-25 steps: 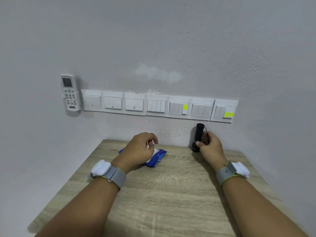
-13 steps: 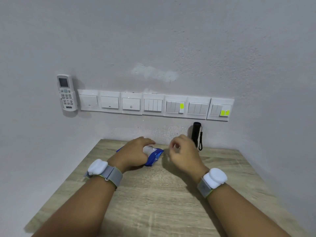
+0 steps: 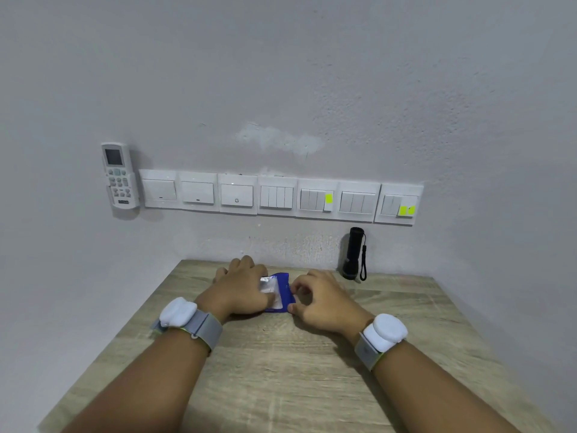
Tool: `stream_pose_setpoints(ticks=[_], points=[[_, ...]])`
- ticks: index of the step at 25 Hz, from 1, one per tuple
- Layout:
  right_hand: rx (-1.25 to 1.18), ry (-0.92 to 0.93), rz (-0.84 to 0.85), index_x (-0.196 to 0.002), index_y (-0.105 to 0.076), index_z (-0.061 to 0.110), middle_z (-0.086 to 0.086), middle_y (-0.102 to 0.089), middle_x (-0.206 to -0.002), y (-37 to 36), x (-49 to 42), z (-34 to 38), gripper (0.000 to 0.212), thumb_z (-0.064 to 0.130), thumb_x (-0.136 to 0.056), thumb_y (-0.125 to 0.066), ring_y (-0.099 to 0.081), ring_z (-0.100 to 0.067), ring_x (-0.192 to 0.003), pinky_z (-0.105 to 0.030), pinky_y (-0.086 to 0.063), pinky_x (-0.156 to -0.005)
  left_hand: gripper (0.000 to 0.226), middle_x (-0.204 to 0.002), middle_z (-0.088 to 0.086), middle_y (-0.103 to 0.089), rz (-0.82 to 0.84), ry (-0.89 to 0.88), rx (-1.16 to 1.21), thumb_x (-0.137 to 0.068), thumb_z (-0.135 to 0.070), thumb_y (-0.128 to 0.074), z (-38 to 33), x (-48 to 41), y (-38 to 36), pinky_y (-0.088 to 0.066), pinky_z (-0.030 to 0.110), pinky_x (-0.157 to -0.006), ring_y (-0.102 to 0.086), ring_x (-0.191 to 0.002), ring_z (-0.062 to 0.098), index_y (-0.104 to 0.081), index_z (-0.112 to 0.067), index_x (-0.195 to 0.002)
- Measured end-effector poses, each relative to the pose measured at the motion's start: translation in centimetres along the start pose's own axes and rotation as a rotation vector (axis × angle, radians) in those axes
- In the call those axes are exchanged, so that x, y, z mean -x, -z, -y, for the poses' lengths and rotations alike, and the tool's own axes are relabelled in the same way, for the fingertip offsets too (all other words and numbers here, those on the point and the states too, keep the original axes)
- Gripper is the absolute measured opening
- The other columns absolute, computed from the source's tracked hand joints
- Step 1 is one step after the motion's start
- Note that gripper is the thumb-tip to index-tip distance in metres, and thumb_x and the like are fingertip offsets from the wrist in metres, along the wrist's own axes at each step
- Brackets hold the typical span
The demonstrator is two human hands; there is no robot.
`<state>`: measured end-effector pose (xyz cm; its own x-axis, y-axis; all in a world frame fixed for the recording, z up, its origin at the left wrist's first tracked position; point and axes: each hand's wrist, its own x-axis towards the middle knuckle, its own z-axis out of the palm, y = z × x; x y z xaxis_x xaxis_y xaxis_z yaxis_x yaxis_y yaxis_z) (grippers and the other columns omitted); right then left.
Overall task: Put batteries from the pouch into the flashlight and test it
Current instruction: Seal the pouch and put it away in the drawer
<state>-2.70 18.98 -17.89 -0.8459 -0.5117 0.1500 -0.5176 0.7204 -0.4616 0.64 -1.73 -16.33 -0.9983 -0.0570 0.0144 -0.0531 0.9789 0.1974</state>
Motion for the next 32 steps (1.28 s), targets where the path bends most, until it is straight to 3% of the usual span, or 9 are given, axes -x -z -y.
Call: stream_pose_setpoints(ticks=[4, 7, 9, 13, 16, 20, 26, 29, 32], points=[[-0.082, -0.018, -0.028, -0.113, -0.066, 0.033, 0.008, -0.054, -0.108, 0.0, -0.5, -0.8, 0.034, 0.033, -0.079, -0.068, -0.051, -0.019, -0.113, -0.042, -0.044, -0.103, 0.037, -0.114, -0.001, -0.064, -0.106, 0.033, 0.243, -0.085, -0.052, -0.068, 0.1, -0.1, 0.3, -0.047, 0.039, -0.089, -0.061, -0.106, 0.023, -0.054, -0.03, -0.112], [-0.22, -0.065, -0.117, -0.115, -0.067, 0.027, 0.008, -0.062, -0.101, 0.7, -0.4, -0.9, 0.028, 0.023, -0.087, -0.067, -0.059, -0.009, -0.094, -0.022, -0.046, -0.084, 0.035, -0.109, -0.001, -0.071, -0.216, 0.006, 0.515, -0.088, -0.033, -0.074, -0.4, 0.0, 0.6, -0.053, 0.032, -0.081, -0.068, -0.095, 0.019, -0.06, -0.03, -0.12], [-0.397, -0.173, -0.196, -0.091, -0.071, 0.024, 0.009, -0.068, -0.08, 1.6, -0.7, -1.1, 0.003, 0.024, -0.089, -0.069, -0.061, -0.005, -0.072, -0.022, -0.044, -0.07, 0.029, -0.104, -0.003, -0.072, -0.309, -0.051, 0.689, -0.093, -0.022, -0.072, -1.2, 0.4, 0.9, -0.055, 0.03, -0.079, -0.069, -0.093, 0.016, -0.063, -0.031, -0.119], [-1.013, -0.245, -0.286, -0.063, -0.069, 0.011, -0.008, -0.06, -0.061, 2.7, -0.8, -2.1, 0.03, 0.018, -0.092, -0.071, -0.052, -0.019, -0.055, -0.031, -0.043, -0.061, 0.023, -0.102, -0.004, -0.071, -0.31, -0.128, 0.962, -0.094, -0.018, -0.073, -2.5, 1.2, 1.1, -0.064, 0.039, -0.08, -0.072, -0.098, 0.024, -0.062, -0.036, -0.104], [-1.037, -0.144, -0.418, -0.077, -0.073, 0.008, 0.0, -0.067, -0.062, 3.4, -0.6, -2.2, 0.016, 0.015, -0.091, -0.072, -0.06, -0.015, -0.058, -0.031, -0.051, -0.061, 0.043, -0.118, -0.012, -0.066, -0.272, -0.191, 0.762, -0.089, -0.026, -0.076, -3.1, 2.0, 1.0, -0.061, 0.045, -0.093, -0.069, -0.103, 0.014, -0.053, -0.045, -0.121], [-0.885, -0.051, -0.494, -0.085, -0.075, 0.015, 0.003, -0.076, -0.073, 3.6, -0.8, -1.4, 0.011, 0.009, -0.092, -0.071, -0.067, -0.006, -0.061, -0.02, -0.052, -0.061, 0.096, -0.157, -0.017, -0.021, -0.447, -0.302, 0.449, -0.085, -0.03, -0.078, -3.9, 2.7, 1.4, -0.037, 0.034, -0.114, -0.032, -0.143, 0.008, -0.016, -0.045, -0.156], [-0.787, -0.015, -0.366, -0.089, -0.078, 0.013, -0.015, -0.076, -0.087, 3.0, -0.2, -0.9, 0.008, 0.007, -0.089, -0.073, -0.072, -0.038, -0.087, -0.041, -0.063, -0.075, 0.046, -0.133, -0.012, -0.059, -0.572, -0.371, 0.361, -0.093, -0.037, -0.065, -3.9, 1.5, 0.5, -0.042, 0.045, -0.112, -0.046, -0.132, 0.014, -0.058, -0.032, -0.138], [-0.769, -0.002, -0.286, -0.092, -0.078, 0.02, -0.005, -0.078, -0.091, 2.6, -0.1, -0.8, 0.009, 0.019, -0.09, -0.069, -0.073, -0.03, -0.092, -0.05, -0.059, -0.089, 0.023, -0.113, -0.017, -0.059, -0.528, -0.249, 0.321, -0.09, -0.04, -0.067, -4.0, 1.5, 0.8, -0.044, 0.039, -0.101, -0.047, -0.12, 0.015, -0.06, -0.04, -0.111], [-0.788, -0.011, -0.266, -0.097, -0.077, 0.026, 0.0, -0.077, -0.096, 2.1, 0.0, -0.6, 0.016, 0.029, -0.088, -0.064, -0.072, -0.027, -0.099, -0.056, -0.056, -0.093, 0.019, -0.107, -0.012, -0.057, -0.452, -0.223, 0.376, -0.092, -0.036, -0.066, -3.9, 1.8, 0.9, -0.048, 0.039, -0.094, -0.049, -0.112, 0.021, -0.056, -0.041, -0.107]])
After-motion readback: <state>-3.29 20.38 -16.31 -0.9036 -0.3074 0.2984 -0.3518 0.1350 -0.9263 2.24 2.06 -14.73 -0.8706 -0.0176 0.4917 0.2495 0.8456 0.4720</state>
